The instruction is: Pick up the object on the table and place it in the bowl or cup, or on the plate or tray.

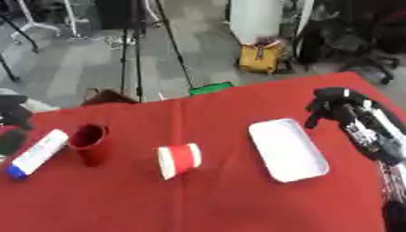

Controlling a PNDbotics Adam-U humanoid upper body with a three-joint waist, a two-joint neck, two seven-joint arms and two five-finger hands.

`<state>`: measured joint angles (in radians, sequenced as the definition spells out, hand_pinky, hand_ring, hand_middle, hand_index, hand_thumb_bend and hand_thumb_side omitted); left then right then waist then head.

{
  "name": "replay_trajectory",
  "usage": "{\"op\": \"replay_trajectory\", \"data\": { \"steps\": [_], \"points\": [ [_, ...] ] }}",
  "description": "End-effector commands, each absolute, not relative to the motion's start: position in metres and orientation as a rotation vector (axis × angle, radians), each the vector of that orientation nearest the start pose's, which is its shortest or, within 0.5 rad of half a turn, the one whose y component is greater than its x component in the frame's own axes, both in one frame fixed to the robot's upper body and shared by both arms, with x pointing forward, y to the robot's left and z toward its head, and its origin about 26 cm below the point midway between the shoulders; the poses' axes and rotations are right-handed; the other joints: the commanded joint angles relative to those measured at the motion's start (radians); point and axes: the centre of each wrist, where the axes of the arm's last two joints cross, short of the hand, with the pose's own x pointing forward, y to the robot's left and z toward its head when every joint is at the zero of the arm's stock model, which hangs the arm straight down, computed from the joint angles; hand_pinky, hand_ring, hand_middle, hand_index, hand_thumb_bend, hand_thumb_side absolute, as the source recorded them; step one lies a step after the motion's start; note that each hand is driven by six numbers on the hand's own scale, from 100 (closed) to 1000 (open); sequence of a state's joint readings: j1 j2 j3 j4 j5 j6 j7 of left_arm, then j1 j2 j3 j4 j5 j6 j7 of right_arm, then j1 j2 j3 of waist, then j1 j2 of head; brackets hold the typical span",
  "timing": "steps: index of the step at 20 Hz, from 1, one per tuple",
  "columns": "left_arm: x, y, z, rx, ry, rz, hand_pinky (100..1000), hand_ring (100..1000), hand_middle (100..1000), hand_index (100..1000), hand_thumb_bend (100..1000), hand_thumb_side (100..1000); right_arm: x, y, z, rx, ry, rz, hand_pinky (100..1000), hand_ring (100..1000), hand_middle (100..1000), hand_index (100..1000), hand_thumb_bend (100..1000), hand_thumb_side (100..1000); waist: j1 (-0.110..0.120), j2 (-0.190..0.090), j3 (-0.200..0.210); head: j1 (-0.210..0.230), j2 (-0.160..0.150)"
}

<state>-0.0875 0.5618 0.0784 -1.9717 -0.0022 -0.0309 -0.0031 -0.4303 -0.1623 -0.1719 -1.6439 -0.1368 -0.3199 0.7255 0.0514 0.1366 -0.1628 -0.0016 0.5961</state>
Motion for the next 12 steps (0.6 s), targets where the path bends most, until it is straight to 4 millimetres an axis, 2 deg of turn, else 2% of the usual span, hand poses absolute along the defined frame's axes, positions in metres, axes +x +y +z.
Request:
{"op": "replay_trajectory", "data": {
  "steps": [1,8,12],
  "points": [
    [0.274,0.340,0.183,0.480,-2.060,-0.556,726,552,579,782,804,717,0.362,-0.279,0.161,0.308,-2.290,0.863,537,519,628,833,100,584,-0.001,-0.010,0.000,-0.002,-0.007],
    [0.281,0.351,0.184,0.579,-2.018,-0.586,720,556,584,785,808,716,0.362,-0.279,0.160,0.307,-2.286,0.863,537,520,628,833,100,584,0.000,-0.011,-0.001,-0.003,-0.010],
    [0.291,0.364,0.182,0.681,-1.952,-0.627,711,562,591,789,814,717,0.362,-0.280,0.160,0.306,-2.284,0.866,537,520,628,834,100,584,0.001,-0.010,-0.003,-0.004,-0.011]
  ]
}}
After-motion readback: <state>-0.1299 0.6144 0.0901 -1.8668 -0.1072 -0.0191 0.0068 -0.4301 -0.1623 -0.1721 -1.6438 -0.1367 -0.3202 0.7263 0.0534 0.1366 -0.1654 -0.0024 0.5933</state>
